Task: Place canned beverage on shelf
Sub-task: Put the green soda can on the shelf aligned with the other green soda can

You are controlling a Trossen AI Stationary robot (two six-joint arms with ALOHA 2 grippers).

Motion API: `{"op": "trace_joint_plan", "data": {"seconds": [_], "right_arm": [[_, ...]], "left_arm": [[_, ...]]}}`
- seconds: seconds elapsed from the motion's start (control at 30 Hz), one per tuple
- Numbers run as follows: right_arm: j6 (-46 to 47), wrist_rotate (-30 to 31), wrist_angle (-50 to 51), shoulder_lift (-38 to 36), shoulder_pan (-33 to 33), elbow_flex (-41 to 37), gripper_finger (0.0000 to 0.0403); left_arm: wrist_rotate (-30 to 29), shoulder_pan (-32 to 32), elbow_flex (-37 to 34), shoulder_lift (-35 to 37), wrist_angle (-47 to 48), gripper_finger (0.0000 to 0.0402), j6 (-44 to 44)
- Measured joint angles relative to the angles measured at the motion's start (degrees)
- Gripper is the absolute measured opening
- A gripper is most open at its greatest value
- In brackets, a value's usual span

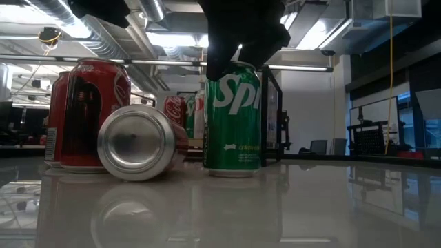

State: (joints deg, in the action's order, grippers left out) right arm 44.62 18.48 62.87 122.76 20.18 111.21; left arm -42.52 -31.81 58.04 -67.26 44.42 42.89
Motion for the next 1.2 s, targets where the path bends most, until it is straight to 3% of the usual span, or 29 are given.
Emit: {"op": "trace_joint_plan", "data": {"seconds": [0.9, 1.0, 1.2], "right_arm": [[-0.11, -1.63, -0.44, 0.09, 0.02, -0.04, 0.0293], [-1.2, -2.1, -0.44, 0.09, 0.02, -0.04, 0.0309], [-1.39, -3.67, -0.35, 0.39, 0.02, -0.21, 0.0382]], "left_arm": [[0.0, 0.02, 0.0, 0.0, 0.0, 0.0165, 0.0], [0.0, 0.0, 0.0, 0.0, 0.0, 0.0165, -0.02], [0.0, 0.02, 0.0, 0.0, 0.0, 0.0165, 0.0]]}}
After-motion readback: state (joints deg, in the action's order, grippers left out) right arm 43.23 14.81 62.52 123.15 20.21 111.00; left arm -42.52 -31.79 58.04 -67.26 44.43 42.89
